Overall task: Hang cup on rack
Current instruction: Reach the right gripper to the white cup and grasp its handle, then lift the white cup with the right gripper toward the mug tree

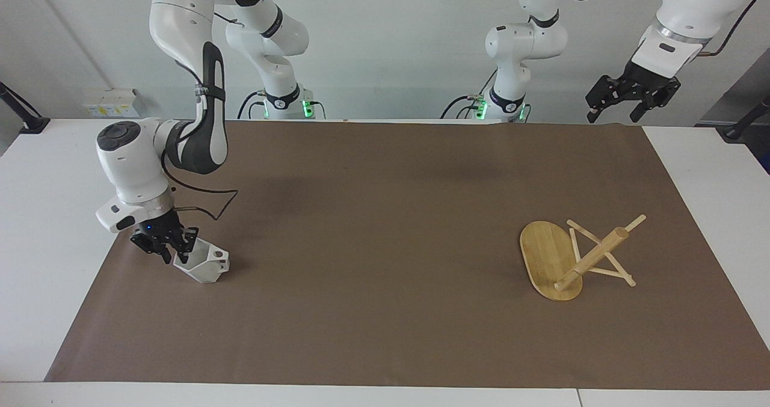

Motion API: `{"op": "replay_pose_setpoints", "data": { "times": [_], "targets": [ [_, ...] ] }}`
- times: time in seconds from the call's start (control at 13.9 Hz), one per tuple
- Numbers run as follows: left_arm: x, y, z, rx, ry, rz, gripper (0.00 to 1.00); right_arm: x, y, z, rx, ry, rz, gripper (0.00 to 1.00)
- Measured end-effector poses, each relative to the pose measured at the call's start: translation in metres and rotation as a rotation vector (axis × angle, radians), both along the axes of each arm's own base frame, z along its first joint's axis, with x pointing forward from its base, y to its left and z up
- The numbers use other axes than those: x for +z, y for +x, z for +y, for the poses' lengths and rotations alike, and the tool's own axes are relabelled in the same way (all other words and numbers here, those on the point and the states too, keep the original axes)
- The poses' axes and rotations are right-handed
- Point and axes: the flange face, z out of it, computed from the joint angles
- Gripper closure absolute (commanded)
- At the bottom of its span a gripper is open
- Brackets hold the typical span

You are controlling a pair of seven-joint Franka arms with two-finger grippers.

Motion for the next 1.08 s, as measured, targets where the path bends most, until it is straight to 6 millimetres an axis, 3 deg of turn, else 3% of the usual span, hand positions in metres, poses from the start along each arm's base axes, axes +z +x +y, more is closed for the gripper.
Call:
{"op": "replay_pose_setpoints", "data": {
  "times": [0.29,0.93,1.08],
  "targets": [
    [0.0,0.0,0.0,0.0,0.0,0.0,0.0,0.002,0.001,0.001,0.002,0.0,-0.003,1.0],
    [0.0,0.0,0.0,0.0,0.0,0.0,0.0,0.009,0.001,0.008,0.008,0.012,0.02,1.0],
    [0.0,0.0,0.0,0.0,0.0,0.0,0.0,0.021,0.002,0.013,0.015,0.025,0.075,1.0]
  ]
}}
